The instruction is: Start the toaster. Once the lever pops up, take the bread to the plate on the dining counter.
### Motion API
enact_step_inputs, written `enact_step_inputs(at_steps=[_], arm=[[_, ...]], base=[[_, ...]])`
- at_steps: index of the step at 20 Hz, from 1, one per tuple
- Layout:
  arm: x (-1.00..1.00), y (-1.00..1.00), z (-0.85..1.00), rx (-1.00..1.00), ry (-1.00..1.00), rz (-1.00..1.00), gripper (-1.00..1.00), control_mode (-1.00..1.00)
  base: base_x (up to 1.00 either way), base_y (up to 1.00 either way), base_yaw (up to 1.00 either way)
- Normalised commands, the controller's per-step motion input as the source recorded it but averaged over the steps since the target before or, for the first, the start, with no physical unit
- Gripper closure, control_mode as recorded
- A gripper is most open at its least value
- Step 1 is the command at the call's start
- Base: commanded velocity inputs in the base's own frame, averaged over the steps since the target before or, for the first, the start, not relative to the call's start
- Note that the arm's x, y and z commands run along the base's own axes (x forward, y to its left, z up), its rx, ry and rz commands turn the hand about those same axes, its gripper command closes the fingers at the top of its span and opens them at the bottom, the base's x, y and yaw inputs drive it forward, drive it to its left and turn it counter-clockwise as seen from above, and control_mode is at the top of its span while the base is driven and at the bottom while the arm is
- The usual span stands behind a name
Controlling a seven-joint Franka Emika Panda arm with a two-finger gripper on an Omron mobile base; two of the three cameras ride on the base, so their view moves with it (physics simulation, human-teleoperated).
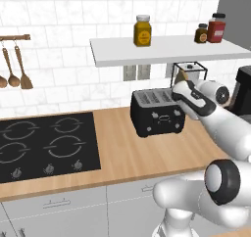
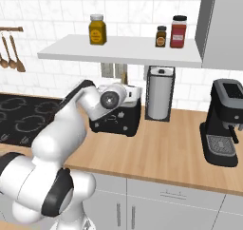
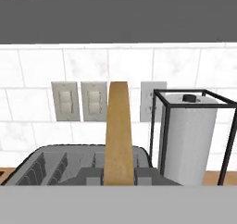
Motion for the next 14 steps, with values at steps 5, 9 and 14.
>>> enact_step_inputs(at_steps=[5, 9, 14], arm=[[-0.48, 0.2, 0.59, -0.07, 0.03, 0.0, 1.0, -1.0], [-0.56, 0.17, 0.63, -0.04, 0.2, 0.0, 1.0, -1.0], [-0.76, 0.01, 0.42, 0.0, 0.35, 0.0, 1.0, -1.0]], base=[[0.0, 0.0, 0.0], [0.0, 0.0, 0.0], [0.0, 0.0, 0.0]])
